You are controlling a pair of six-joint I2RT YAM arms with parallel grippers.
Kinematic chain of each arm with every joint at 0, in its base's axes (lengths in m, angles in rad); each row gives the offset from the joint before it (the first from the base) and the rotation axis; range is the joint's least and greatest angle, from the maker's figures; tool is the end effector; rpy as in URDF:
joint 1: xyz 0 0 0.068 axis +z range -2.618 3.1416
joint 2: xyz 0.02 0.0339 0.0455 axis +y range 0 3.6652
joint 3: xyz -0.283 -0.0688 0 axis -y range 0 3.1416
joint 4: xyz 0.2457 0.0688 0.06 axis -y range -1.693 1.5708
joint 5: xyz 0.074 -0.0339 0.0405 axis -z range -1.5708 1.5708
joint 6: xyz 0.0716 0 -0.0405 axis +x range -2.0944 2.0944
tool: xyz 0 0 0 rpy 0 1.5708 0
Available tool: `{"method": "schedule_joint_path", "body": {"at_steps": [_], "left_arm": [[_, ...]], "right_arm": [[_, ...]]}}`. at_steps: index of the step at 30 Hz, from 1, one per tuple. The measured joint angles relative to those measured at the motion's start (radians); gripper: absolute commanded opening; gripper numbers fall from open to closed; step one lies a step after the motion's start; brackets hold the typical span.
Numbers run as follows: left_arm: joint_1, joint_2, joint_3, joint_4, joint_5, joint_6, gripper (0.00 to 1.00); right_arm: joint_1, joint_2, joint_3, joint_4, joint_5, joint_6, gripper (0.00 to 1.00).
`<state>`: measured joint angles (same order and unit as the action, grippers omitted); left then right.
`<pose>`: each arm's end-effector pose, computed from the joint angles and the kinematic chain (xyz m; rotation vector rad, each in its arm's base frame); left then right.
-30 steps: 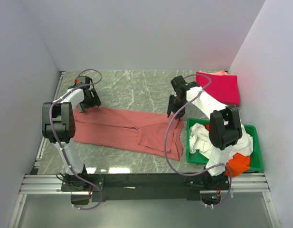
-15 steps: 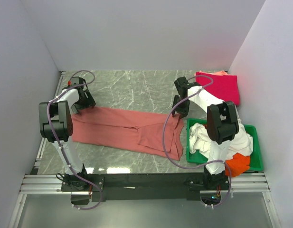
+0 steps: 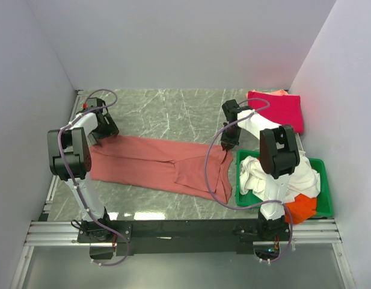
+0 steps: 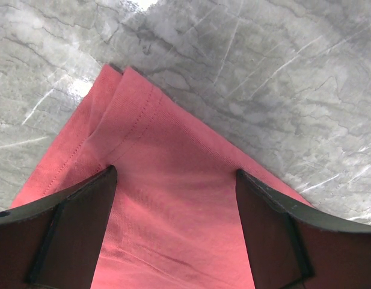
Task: Fold and stack the t-shirts
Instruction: Fold the tshirt
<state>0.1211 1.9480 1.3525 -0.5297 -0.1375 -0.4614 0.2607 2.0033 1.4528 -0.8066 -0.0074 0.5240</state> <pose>0.4195 0.0609 0.1577 -0.8093 2.5540 0.0790 0.3963 0.1063 0.1508 0.3853 2.9188 0.1308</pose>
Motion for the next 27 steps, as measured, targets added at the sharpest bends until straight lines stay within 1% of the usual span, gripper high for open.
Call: {"method": "schedule_joint_path", "body": {"at_steps": [1, 3, 13, 14, 16, 17, 20, 23, 27], "left_arm": [[0.002, 0.0, 0.0, 0.0, 0.002, 0.0, 0.86], [0.006, 0.0, 0.0, 0.002, 0.002, 0.0, 0.86], [0.027, 0.007, 0.0, 0.01, 0.008, -0.005, 0.86], [0.027, 0.007, 0.0, 0.01, 0.008, -0.005, 0.86], [0.027, 0.007, 0.0, 0.01, 0.008, -0.005, 0.86], [0.027, 0.007, 0.0, 0.01, 0.008, -0.005, 0.86], [0.027, 0.006, 0.0, 0.01, 0.005, -0.005, 0.86], [0.027, 0.003, 0.0, 0.008, 0.002, -0.004, 0.87], [0.03, -0.021, 0.013, -0.022, 0.002, -0.004, 0.87]], "right_arm": [[-0.002, 0.0, 0.0, 0.0, 0.0, -0.003, 0.05], [-0.003, 0.0, 0.0, 0.001, 0.0, 0.001, 0.0], [-0.003, 0.0, -0.001, -0.01, 0.031, 0.007, 0.0], [-0.003, 0.0, -0.001, -0.014, 0.035, 0.008, 0.07], [-0.003, 0.002, 0.0, -0.021, 0.042, 0.012, 0.16], [-0.003, 0.003, 0.002, -0.024, 0.043, 0.013, 0.28], [-0.003, 0.016, 0.02, -0.048, 0.063, 0.009, 0.41], [-0.003, 0.019, 0.038, -0.064, 0.081, 0.002, 0.45], [-0.003, 0.018, 0.069, -0.082, 0.094, -0.012, 0.47]]}}
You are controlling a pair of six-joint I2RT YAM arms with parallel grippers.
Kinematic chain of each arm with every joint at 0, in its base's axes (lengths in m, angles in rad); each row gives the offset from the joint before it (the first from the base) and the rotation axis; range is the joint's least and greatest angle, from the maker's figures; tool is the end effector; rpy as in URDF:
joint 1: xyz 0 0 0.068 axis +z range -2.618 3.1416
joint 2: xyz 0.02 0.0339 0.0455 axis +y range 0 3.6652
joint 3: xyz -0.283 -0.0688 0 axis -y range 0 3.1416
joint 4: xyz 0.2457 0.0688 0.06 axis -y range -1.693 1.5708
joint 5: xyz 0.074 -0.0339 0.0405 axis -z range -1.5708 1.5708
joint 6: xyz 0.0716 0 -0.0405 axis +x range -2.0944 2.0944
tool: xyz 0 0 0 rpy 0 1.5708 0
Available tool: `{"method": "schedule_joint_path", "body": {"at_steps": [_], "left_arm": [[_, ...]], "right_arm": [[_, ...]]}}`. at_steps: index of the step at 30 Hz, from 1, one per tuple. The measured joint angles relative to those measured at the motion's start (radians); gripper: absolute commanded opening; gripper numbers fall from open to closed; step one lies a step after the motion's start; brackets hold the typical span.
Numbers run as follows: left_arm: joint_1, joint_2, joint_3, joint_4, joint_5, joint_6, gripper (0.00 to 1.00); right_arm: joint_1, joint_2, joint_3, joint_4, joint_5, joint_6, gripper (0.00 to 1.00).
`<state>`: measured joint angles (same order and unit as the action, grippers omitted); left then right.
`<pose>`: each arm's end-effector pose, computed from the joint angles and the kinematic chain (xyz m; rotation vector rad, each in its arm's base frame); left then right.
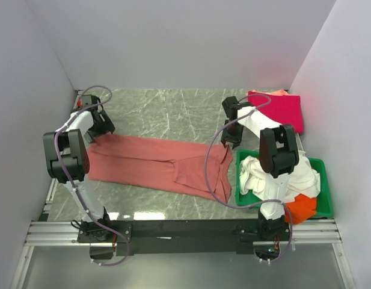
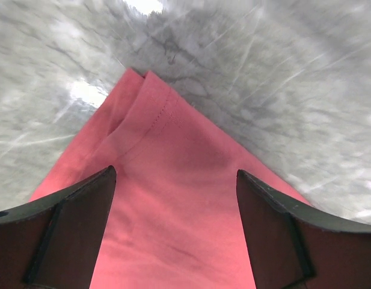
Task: Fold and stack the t-shirts
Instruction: Fold the tshirt
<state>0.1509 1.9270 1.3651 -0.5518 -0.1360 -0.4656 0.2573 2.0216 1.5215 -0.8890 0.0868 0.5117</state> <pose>0.4163 0.0731 0.1685 -0.8499 2.5298 0.0822 0.4019 0.0993 0.1601 0.3846 2.9155 -0.0179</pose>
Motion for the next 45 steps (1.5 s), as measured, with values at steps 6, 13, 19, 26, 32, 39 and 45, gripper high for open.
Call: {"method": "schedule_joint_path", "body": {"at_steps": [6, 13, 19, 26, 32, 39, 45], "left_arm": [[-0.013, -0.098, 0.078, -0.021, -0.008, 0.0, 0.87], [-0.171, -0.22, 0.016, 0.03, -0.009, -0.001, 0.86], [-0.286, -0.259, -0.174, 0.098, 0.132, -0.018, 0.86], [-0.296, -0.249, -0.281, 0.164, 0.271, -0.031, 0.86], [-0.296, -0.208, -0.282, 0.188, 0.288, -0.026, 0.86], [-0.296, -0.154, -0.264, 0.164, 0.282, -0.025, 0.85], [-0.295, -0.134, -0.237, 0.149, 0.285, -0.02, 0.86]], "right_arm": [[0.002, -0.052, 0.019, -0.017, 0.004, -0.012, 0.47], [0.058, -0.156, 0.026, -0.018, 0.011, -0.014, 0.48], [0.145, -0.199, -0.045, 0.046, -0.069, 0.008, 0.47], [0.183, -0.155, -0.129, 0.115, -0.158, 0.05, 0.47], [0.183, -0.069, -0.124, 0.145, -0.167, 0.057, 0.46], [0.174, 0.002, -0.067, 0.118, -0.172, 0.067, 0.46], [0.151, 0.127, 0.125, -0.005, -0.173, 0.065, 0.45]]}}
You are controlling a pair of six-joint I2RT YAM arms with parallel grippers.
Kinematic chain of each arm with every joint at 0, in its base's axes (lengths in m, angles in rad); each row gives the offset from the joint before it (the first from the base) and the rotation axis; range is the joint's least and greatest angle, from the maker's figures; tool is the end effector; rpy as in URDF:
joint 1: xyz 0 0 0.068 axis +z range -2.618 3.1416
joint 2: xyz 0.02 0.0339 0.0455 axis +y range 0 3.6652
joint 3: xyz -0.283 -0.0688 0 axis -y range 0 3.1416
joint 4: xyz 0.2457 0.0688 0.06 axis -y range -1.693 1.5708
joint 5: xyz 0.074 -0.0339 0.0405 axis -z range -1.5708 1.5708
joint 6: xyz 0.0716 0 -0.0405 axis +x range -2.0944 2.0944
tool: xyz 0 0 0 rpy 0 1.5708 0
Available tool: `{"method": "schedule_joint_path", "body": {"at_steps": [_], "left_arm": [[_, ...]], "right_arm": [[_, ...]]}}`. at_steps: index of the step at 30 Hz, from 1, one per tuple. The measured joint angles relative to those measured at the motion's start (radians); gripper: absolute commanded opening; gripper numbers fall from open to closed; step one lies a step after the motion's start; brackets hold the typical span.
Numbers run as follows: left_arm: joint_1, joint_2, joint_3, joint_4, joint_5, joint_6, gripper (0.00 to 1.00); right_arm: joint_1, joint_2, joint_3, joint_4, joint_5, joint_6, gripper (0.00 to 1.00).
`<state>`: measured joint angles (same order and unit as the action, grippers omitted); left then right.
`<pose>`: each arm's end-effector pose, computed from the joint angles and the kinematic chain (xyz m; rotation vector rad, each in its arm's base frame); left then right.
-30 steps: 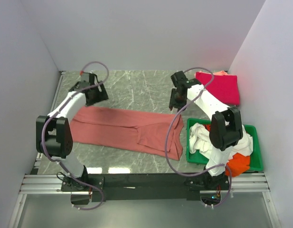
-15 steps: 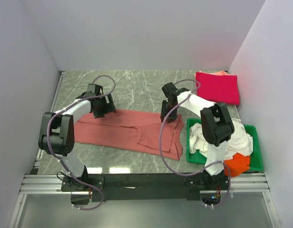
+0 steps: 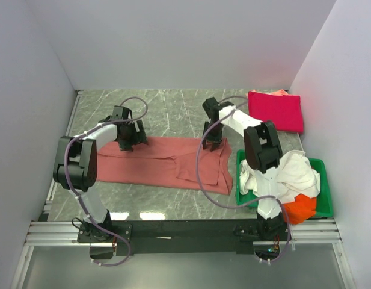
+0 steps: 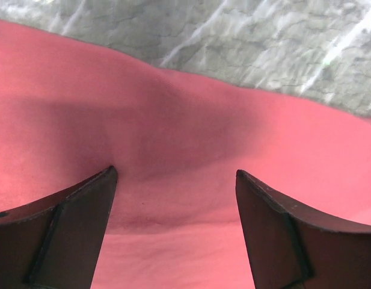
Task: Fold and stack the t-shirts
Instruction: Fold the tshirt
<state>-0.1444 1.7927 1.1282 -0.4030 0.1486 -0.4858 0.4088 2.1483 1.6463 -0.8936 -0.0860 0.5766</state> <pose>0.3770 -0.0655 0.1584 -0.4047 2.6498 -0.4032 0.4051 0.1822 0.1419 0.2416 3.0088 0.2398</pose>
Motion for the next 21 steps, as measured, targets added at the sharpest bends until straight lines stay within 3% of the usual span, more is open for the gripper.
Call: {"method": "schedule_joint_path", "body": {"at_steps": [11, 21], "left_arm": [[0.001, 0.014, 0.108, -0.013, 0.103, 0.007, 0.86], [0.024, 0.015, 0.117, -0.002, 0.103, 0.03, 0.86]], "right_arm": [[-0.075, 0.266, 0.477, -0.137, 0.036, -0.017, 0.46], [-0.099, 0.248, 0.486, -0.018, -0.09, 0.002, 0.48]]}}
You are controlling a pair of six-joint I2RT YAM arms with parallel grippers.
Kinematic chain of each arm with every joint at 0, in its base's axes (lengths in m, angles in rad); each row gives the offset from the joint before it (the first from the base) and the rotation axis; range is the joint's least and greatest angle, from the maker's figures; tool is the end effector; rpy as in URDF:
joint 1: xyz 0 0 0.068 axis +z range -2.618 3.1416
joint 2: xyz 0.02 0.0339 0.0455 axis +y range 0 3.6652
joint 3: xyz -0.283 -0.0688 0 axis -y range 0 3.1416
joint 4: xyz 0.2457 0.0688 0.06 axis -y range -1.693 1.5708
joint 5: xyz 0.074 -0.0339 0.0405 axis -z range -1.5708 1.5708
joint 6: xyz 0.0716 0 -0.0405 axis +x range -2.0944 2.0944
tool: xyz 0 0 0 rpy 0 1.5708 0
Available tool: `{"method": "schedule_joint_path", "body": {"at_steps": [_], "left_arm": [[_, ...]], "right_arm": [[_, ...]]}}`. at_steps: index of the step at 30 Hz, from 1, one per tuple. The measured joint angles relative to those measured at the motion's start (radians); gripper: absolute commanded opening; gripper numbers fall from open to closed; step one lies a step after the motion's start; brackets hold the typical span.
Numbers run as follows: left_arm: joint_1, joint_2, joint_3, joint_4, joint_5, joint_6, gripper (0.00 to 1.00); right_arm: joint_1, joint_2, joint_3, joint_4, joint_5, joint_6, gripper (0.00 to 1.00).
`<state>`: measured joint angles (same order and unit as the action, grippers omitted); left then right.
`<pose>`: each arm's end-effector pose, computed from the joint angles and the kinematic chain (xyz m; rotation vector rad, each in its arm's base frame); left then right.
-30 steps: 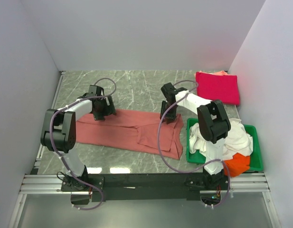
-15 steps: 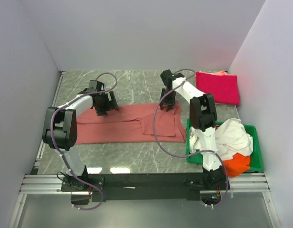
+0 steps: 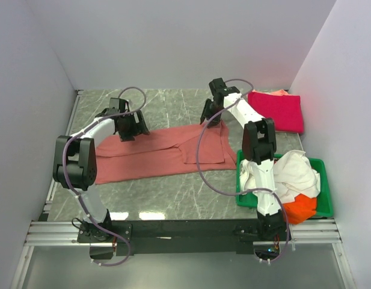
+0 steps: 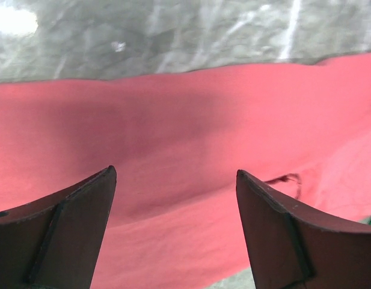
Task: Fold and stack the t-shirts
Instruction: Fold the tshirt
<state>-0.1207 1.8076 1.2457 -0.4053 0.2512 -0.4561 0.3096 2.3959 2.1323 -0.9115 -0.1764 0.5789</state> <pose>0.4025 -0.0668 0.1904 -0.3308 2.5616 -0.5409 0.5071 0.1754 0.1661 0.3293 2.8034 0.4685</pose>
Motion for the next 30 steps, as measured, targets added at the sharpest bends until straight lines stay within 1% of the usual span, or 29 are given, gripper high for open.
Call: {"method": "schedule_joint_path", "body": {"at_steps": [3, 6, 9, 13, 18, 22, 26, 27, 30], "left_arm": [[0.008, 0.0, -0.042, 0.023, -0.014, 0.0, 0.86], [0.01, -0.001, -0.107, 0.03, -0.024, -0.001, 0.86], [0.011, -0.027, -0.14, 0.053, -0.028, -0.007, 0.86], [0.011, -0.049, -0.182, 0.076, -0.027, -0.017, 0.86], [0.011, -0.06, -0.199, 0.097, -0.031, -0.032, 0.86], [0.011, -0.071, -0.216, 0.111, -0.032, -0.04, 0.86], [0.011, -0.097, -0.252, 0.125, -0.031, -0.057, 0.86], [0.011, -0.104, -0.261, 0.13, -0.029, -0.058, 0.86], [0.011, -0.119, -0.281, 0.136, -0.009, -0.06, 0.86]], "right_arm": [[0.009, -0.072, -0.035, 0.039, -0.018, 0.0, 0.48], [0.024, -0.207, -0.142, 0.094, -0.041, 0.004, 0.48], [0.052, -0.335, -0.244, 0.129, -0.055, 0.009, 0.48], [0.113, -0.422, -0.359, 0.16, -0.066, 0.02, 0.48], [0.207, -0.41, -0.506, 0.174, -0.072, 0.042, 0.48], [0.243, -0.393, -0.594, 0.175, -0.074, 0.061, 0.48], [0.235, -0.362, -0.605, 0.164, -0.045, 0.068, 0.48], [0.232, -0.349, -0.603, 0.162, -0.035, 0.072, 0.46], [0.223, -0.291, -0.572, 0.132, -0.014, 0.095, 0.45]]}}
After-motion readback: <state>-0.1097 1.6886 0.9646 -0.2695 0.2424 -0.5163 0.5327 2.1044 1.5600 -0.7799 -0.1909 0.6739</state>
